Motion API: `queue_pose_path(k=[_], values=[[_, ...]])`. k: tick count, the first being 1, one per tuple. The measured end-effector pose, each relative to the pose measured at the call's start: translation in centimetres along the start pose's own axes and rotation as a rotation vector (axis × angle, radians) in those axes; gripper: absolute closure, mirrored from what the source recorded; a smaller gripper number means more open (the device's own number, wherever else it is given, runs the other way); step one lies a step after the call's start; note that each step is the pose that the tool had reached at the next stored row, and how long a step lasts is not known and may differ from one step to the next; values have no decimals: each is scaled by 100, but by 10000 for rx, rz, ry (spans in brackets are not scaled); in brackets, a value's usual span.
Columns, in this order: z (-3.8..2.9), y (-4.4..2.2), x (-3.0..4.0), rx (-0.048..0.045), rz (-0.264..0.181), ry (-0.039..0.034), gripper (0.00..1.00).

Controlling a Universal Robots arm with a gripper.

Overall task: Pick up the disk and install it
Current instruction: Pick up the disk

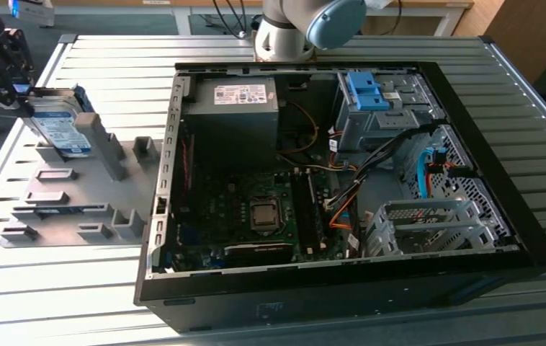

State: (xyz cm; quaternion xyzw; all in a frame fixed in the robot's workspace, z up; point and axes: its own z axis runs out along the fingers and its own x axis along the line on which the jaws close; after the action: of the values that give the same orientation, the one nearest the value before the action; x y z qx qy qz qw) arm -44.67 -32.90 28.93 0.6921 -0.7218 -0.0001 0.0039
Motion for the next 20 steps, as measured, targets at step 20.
queue_pose_path(k=[20], values=[[2,0,0,1,-95,18,63]])
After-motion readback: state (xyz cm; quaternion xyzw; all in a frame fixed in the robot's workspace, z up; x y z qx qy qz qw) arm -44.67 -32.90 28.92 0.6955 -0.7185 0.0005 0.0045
